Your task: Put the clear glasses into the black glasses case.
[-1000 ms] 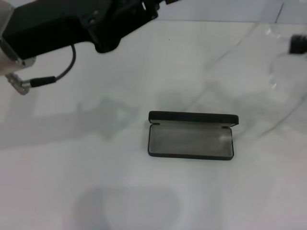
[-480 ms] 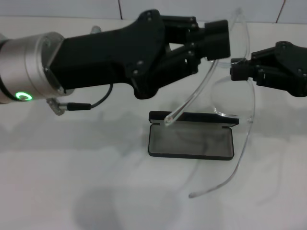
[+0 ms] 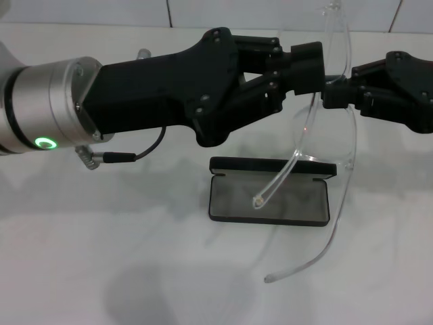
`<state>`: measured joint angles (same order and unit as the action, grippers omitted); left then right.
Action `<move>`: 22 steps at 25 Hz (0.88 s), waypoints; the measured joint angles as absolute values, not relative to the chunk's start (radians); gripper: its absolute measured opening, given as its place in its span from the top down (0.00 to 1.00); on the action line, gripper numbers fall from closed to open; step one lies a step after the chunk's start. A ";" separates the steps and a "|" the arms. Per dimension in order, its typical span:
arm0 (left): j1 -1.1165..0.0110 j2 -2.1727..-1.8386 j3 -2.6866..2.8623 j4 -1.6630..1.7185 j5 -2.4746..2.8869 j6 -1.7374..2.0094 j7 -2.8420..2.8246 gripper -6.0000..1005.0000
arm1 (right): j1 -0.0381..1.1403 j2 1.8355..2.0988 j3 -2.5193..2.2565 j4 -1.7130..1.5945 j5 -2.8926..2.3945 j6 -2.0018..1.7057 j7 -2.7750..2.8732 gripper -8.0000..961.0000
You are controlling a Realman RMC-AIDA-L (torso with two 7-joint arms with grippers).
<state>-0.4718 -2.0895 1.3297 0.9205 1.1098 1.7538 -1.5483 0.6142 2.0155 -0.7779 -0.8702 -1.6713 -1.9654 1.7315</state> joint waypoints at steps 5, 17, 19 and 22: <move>-0.477 -2.090 1.328 0.904 1.106 1.750 -1.537 0.87 | 0.616 2.016 -0.778 -0.869 -1.671 -1.965 1.730 0.91; -0.493 -2.092 1.333 0.898 1.083 1.755 -1.531 0.87 | 0.616 2.017 -0.817 -0.865 -1.674 -1.917 1.713 0.91; -0.500 -2.093 1.338 0.887 1.083 1.755 -1.520 0.87 | 0.619 2.019 -0.818 -0.865 -1.673 -1.916 1.711 0.91; -0.513 -2.094 1.342 0.854 1.082 1.751 -1.495 0.87 | 0.625 2.021 -0.828 -0.863 -1.656 -1.916 1.709 0.91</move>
<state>-0.5129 -2.0936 1.3421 0.8539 1.0822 1.7508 -1.4948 0.6248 2.0214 -0.8284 -0.8635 -1.6564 -1.9156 1.7093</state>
